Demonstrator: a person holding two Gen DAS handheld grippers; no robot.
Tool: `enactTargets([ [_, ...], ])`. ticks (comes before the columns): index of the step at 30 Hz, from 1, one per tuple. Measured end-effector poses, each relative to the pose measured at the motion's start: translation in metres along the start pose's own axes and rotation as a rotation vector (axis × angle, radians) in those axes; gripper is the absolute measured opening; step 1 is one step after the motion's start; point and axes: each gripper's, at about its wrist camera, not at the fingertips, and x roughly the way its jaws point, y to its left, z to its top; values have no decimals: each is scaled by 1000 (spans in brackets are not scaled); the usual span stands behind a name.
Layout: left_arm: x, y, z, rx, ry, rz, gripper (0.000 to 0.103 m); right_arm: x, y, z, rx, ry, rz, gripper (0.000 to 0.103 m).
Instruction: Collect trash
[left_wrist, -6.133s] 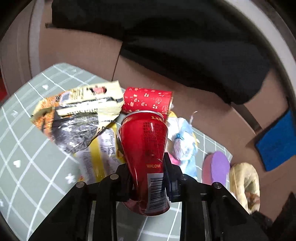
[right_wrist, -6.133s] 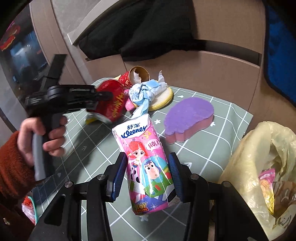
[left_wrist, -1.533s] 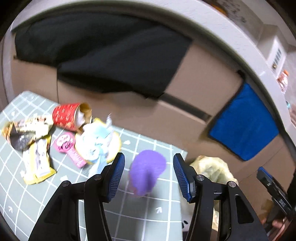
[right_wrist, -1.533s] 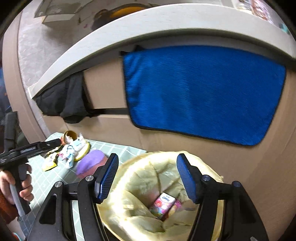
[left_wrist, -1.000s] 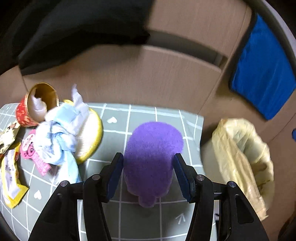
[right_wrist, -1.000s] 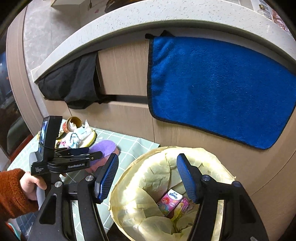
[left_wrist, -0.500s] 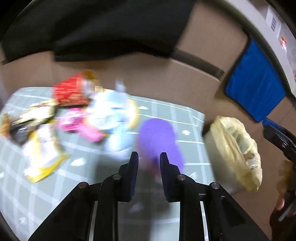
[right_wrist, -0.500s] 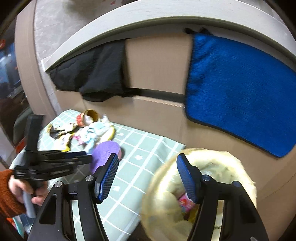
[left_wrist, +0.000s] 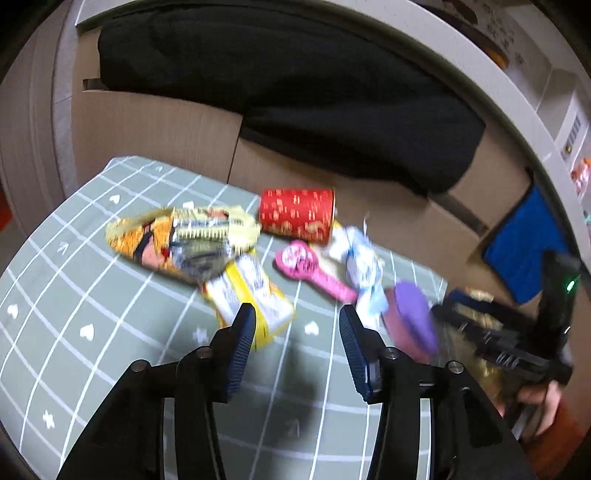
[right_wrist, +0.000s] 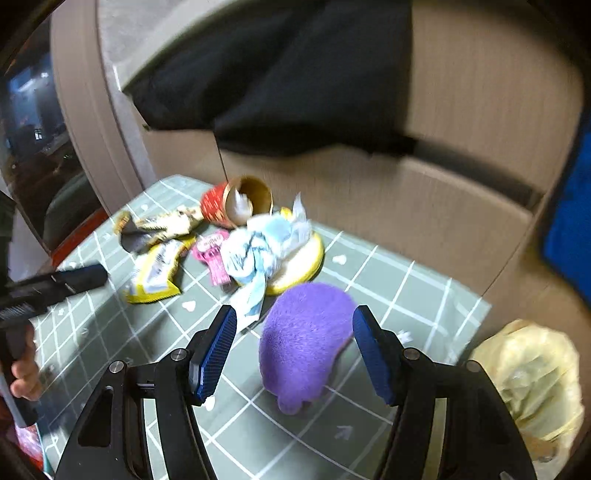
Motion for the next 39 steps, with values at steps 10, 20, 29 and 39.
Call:
enactTargets([
  [10,6,37,43,-72,-63,72,48,32,48,57,-217,-48,100,39],
  [20,-21,87,18,-172,-43,96,48,128,64,115,-166,98,212,38],
  [29,-50,91,-2,-212,-64,87,48,81,110,50,-236,166,399,13],
  [39,-45,47,-11,-120,-67,68,48,12,101,-16,-293,80,236,14],
])
